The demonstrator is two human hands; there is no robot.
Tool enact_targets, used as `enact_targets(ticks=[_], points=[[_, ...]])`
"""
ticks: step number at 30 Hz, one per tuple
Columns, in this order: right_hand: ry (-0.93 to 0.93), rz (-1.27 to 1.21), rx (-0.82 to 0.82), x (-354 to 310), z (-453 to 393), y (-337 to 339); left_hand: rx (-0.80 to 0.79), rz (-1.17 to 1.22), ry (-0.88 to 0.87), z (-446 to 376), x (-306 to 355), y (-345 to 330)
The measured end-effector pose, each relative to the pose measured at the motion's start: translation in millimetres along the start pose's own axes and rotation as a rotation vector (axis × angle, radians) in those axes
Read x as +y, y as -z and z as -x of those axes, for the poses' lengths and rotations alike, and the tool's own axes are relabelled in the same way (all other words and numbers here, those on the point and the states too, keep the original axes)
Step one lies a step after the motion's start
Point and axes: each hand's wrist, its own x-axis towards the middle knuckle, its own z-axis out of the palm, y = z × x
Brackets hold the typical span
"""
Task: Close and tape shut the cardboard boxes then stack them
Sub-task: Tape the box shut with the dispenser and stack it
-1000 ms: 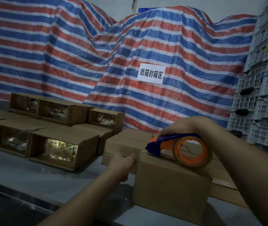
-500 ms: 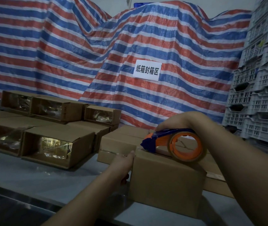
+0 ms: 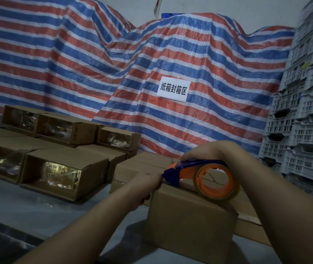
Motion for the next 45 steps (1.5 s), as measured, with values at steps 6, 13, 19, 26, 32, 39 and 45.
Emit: enact_targets(ticks=[6,13,19,26,32,39,45], points=[[-0.029,0.037,-0.033,0,-8,4,-0.058,0.025,0.068,1,-5,4],[-0.150,0.095,-0.017,6,-1,17,-0.083,-0.132,0.050,2,4,10],[-0.229,0.287,0.048,49,28,36,-0.105,-0.105,0.046,1,3,10],[-0.293,0.350,0.109,68,17,25,-0.112,-0.299,0.024,8,21,9],[-0.304,0.306,0.060,75,11,23,0.071,-0.795,-0.574,30,34,-8],[-0.304,0.250,0.014,76,20,25,0.100,-1.108,-0.720,35,10,-30],[-0.328,0.225,0.054,106,43,41,0.093,-1.121,-0.751,32,6,-25]])
